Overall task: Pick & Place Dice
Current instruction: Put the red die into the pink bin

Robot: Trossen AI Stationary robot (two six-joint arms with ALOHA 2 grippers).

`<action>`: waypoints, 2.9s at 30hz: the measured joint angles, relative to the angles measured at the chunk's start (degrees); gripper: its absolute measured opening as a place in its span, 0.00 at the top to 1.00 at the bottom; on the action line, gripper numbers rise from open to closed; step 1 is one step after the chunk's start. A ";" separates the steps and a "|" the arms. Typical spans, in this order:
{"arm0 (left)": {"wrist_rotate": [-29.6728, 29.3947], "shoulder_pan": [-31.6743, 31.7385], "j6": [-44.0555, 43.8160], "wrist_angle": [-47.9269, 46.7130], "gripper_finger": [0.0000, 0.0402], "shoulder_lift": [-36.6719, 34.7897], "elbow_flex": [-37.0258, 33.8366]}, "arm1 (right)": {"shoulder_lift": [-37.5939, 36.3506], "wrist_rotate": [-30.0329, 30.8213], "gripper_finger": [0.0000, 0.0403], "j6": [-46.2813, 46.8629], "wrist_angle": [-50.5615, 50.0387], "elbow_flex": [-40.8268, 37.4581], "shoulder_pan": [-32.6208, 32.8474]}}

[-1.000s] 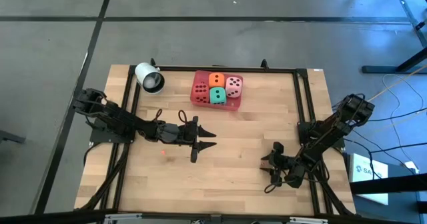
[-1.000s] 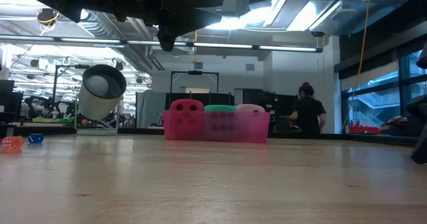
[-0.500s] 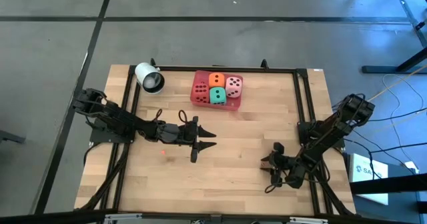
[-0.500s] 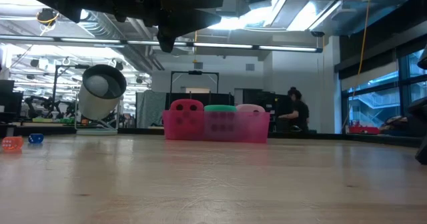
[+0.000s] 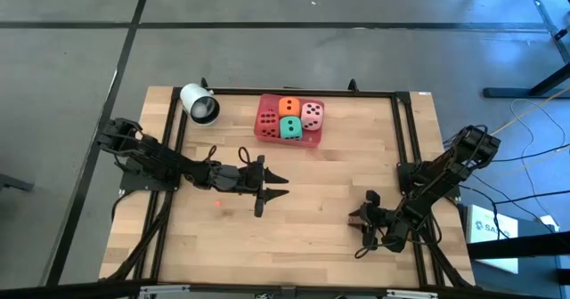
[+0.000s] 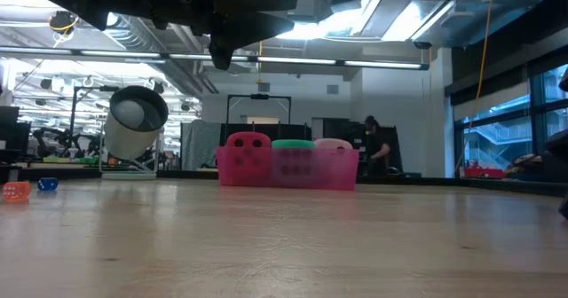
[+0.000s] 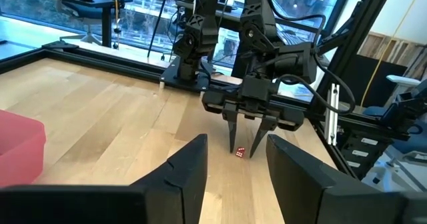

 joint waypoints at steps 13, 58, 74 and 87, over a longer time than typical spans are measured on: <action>0.00 0.00 0.02 0.02 0.64 0.00 0.00 | 0.00 0.40 0.87 -0.85 -0.28 -0.11 0.07; -0.62 2.74 -7.55 6.25 0.64 0.76 0.00 | -16.24 9.52 0.87 -56.65 -19.19 26.03 -18.01; 12.87 10.30 -13.08 6.92 0.59 21.26 18.75 | -16.28 8.67 0.87 -66.03 -19.52 21.40 -23.26; 18.05 13.38 -15.81 4.51 0.61 21.57 20.85 | -16.28 9.15 0.87 -69.33 -16.09 20.57 -20.45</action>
